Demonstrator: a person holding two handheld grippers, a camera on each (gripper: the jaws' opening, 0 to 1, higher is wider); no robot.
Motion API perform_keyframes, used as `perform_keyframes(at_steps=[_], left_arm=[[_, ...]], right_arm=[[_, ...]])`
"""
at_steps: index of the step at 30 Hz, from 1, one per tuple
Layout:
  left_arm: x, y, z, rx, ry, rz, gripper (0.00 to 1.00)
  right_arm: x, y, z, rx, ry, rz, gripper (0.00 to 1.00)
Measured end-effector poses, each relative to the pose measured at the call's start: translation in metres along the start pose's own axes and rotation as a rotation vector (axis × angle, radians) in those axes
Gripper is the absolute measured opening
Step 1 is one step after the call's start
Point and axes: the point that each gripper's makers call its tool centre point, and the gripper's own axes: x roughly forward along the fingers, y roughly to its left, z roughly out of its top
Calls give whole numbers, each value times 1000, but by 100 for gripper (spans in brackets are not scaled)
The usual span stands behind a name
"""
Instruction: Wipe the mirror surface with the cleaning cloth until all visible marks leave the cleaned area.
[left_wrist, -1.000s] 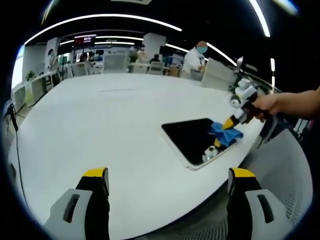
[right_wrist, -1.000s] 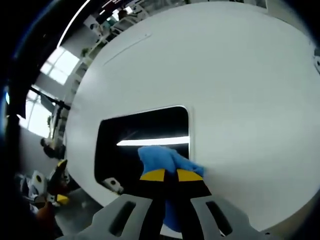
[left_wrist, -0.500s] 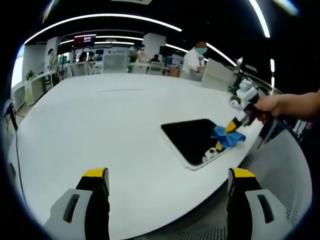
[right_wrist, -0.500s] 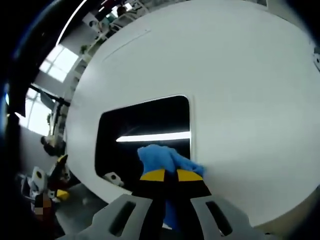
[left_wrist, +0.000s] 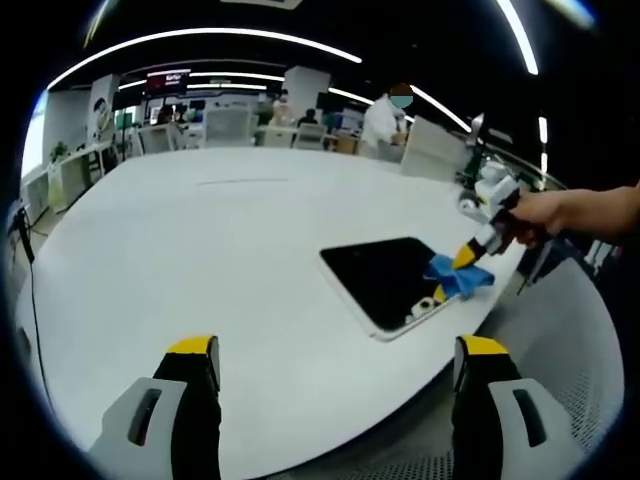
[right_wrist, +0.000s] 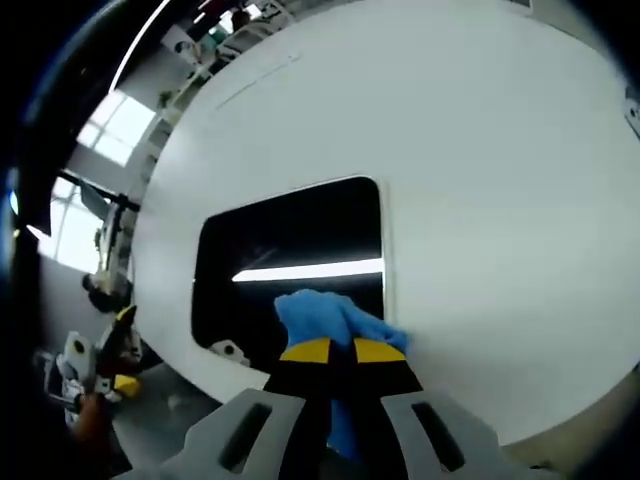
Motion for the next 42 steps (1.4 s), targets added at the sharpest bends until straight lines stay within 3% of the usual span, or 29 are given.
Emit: perform_keyframes(at_steps=[10, 23, 42], left_arm=[[0, -2, 3, -17, -20, -13, 99], [1, -2, 3, -15, -21, -16, 99], [0, -2, 3, -16, -25, -18, 99]], right_arm=[[-1, -1, -4, 47, 6, 13, 1], [3, 5, -5, 38, 9, -2, 1], [19, 40, -7, 20, 24, 32, 1]])
